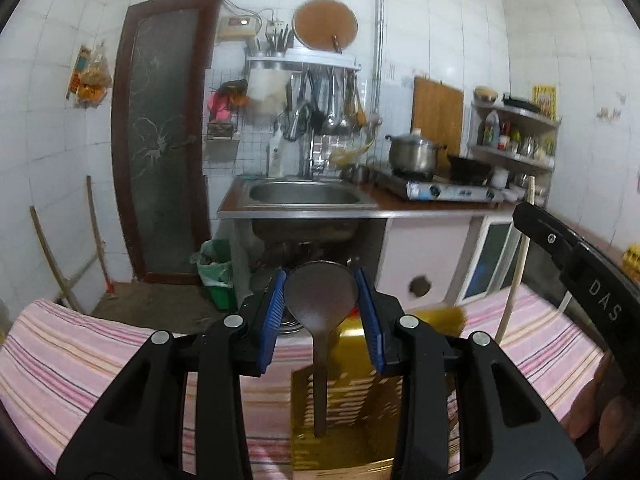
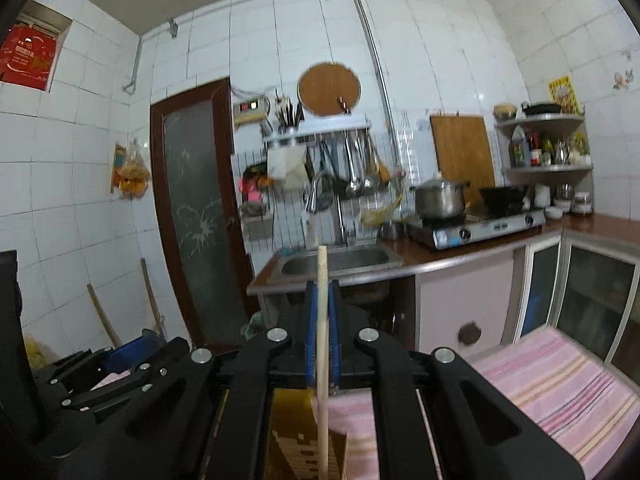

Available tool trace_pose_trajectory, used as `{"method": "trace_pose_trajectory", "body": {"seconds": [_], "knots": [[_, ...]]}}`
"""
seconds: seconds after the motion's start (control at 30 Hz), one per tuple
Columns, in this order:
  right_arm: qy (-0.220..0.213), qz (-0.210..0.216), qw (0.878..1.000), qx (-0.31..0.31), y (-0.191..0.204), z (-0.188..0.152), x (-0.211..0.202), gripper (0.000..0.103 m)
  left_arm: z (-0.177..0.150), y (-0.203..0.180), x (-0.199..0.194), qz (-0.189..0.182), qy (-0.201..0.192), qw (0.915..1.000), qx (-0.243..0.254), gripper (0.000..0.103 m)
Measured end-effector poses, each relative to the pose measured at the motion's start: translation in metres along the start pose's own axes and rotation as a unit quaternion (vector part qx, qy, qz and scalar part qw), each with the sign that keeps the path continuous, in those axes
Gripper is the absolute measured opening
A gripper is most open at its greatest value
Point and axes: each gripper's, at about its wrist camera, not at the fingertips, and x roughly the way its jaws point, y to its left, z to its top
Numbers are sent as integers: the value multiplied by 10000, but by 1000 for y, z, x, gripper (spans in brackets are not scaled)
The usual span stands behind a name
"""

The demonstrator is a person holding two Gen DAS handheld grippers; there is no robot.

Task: Organize utensils
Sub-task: 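Lift and drop the chopstick into the yellow holder while the left tool drops the spoon in, then move both open tools back down to the remaining utensils on the cloth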

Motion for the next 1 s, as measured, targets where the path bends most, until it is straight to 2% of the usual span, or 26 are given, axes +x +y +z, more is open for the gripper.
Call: {"method": "trace_pose_trajectory", "body": {"seconds": [0.1, 0.17, 0.23, 0.27, 0.3, 0.33, 0.37, 0.43, 0.53, 0.63, 0.77, 1.0], "knots": [[187, -96, 9997, -132, -1, -8, 3, 6, -3, 1, 0, 1, 82, 10000, 52, 35], [327, -190, 9991, -169, -4, -9, 2, 7, -1, 2, -7, -42, 110, 9998, 130, 39], [466, -276, 9984, -134, -9, -3, -3, 7, 4, 4, -18, -16, 57, 9998, 200, 61], [496, -332, 9982, -112, -12, 1, -8, 10, 8, 6, -30, 66, -53, 9998, 203, 67], [510, -399, 9979, -93, -14, 5, -13, 26, 12, 9, -41, 114, -158, 9997, 178, 79], [515, -472, 9975, -60, -18, 11, -21, 38, 14, 11, -49, 136, -216, 9996, 155, 87], [499, -533, 9973, -31, -20, 15, -30, 58, 18, 15, -63, 186, -287, 9994, 104, 89], [526, -669, 9964, -51, -22, 23, -48, 60, 23, 21, -81, 235, -319, 9992, 53, 98], [709, -790, 9943, -101, -24, 27, -72, 63, 22, 28, -108, 359, -260, 9989, 126, 98], [932, -888, 9916, -157, -25, 16, -99, 68, 12, 39, -128, 364, -84, 9993, 79, 98], [1434, -935, 9848, -303, -21, -18, -121, 68, -18, 60, -146, 168, 364, 9987, -305, 98], [2207, -897, 9705, -364, -15, -90, -142, 68, -83, 67, -157, 661, 1004, 9925, -239, 98]]}}
